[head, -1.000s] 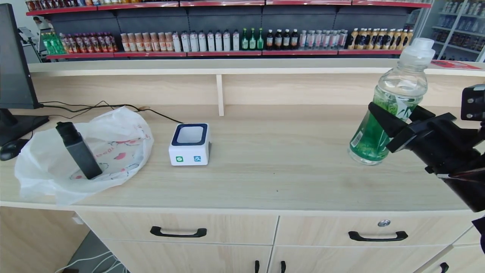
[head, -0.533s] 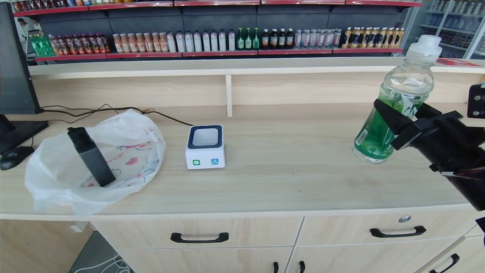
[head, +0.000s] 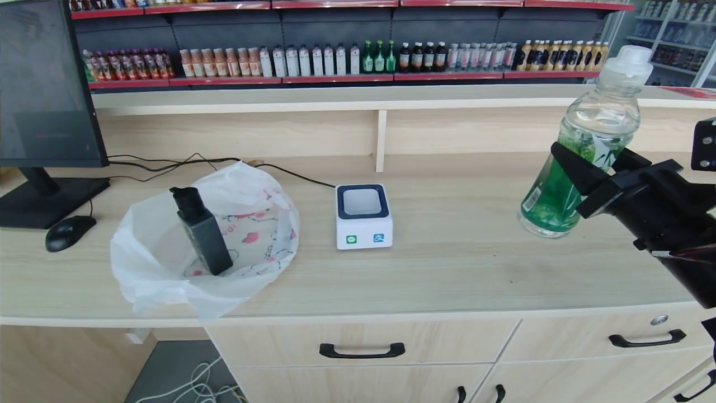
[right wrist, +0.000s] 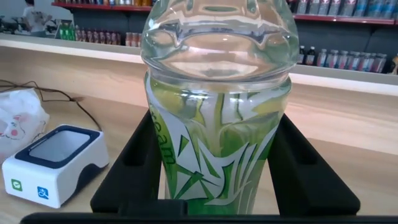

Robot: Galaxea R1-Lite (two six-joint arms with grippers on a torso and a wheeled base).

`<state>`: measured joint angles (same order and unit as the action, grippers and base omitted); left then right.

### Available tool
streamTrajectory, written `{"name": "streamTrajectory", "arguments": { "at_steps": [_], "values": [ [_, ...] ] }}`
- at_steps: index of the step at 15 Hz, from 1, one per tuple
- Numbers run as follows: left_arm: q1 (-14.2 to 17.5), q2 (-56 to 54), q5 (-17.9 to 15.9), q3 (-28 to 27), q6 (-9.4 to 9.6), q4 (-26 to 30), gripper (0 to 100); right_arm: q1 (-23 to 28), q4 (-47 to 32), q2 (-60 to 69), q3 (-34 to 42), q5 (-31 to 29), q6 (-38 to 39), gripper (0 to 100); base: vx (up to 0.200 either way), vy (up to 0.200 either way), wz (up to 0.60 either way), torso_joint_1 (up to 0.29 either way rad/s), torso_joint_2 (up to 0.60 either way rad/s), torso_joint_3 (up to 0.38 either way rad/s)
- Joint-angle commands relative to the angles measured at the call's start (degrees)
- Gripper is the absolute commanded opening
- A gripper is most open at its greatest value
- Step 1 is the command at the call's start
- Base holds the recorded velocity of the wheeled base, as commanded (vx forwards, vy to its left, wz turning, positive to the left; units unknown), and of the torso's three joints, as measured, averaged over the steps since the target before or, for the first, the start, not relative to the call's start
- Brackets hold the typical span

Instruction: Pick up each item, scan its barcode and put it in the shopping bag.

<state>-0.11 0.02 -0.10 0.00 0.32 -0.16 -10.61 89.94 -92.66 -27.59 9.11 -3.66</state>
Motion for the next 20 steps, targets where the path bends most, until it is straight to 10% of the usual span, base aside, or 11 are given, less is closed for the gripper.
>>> {"name": "streamTrajectory", "arguments": {
  "at_steps": [1,14,20],
  "values": [
    [0.0,0.0,0.0,0.0,-0.05,0.0,100,0.0,0.1,-0.1,-0.2,0.0,-0.1,0,0.000,0.200,0.00,0.002,0.01,0.002],
    [0.0,0.0,0.0,0.0,-0.05,0.0,100,-4.2,0.1,-3.1,-4.9,2.5,-1.8,0,0.000,0.123,0.00,0.002,0.00,0.002],
    [0.0,0.0,0.0,0.0,-0.05,0.0,100,-6.4,0.1,-10.6,-12.1,8.7,-16.9,0,0.000,0.000,0.00,0.000,0.00,0.000]
  ]
}}
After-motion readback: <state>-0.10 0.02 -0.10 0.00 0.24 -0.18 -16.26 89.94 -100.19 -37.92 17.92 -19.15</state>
